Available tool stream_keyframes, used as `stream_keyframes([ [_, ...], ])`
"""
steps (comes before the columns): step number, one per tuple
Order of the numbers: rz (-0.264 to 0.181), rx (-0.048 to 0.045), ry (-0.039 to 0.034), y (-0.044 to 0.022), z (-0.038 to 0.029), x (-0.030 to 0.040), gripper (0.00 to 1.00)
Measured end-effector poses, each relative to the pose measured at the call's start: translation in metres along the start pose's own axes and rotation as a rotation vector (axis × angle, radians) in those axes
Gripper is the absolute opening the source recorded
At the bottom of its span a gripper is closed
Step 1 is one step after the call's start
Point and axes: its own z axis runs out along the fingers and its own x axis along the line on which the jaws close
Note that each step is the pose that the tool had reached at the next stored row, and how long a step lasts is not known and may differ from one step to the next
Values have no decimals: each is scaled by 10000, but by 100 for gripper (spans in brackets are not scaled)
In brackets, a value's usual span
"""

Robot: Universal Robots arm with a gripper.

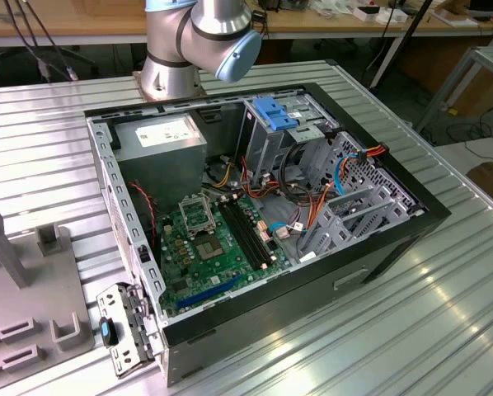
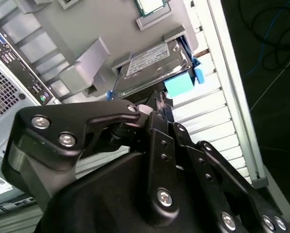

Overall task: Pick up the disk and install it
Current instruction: 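Pick up the disk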

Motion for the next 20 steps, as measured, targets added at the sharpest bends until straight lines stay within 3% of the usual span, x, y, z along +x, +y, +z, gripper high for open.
stream_keyframes([
  [4,1093,7,-47,0,8,0,11],
  [8,1874,13,-81,-1,14,0,11],
  [10,2511,17,-109,-1,19,0,11],
  [12,2796,19,-121,-1,19,0,11],
  [16,2806,20,-123,-1,18,0,11],
  [17,2875,52,-112,0,20,1,11],
  [20,3528,321,-26,-2,33,1,11],
])
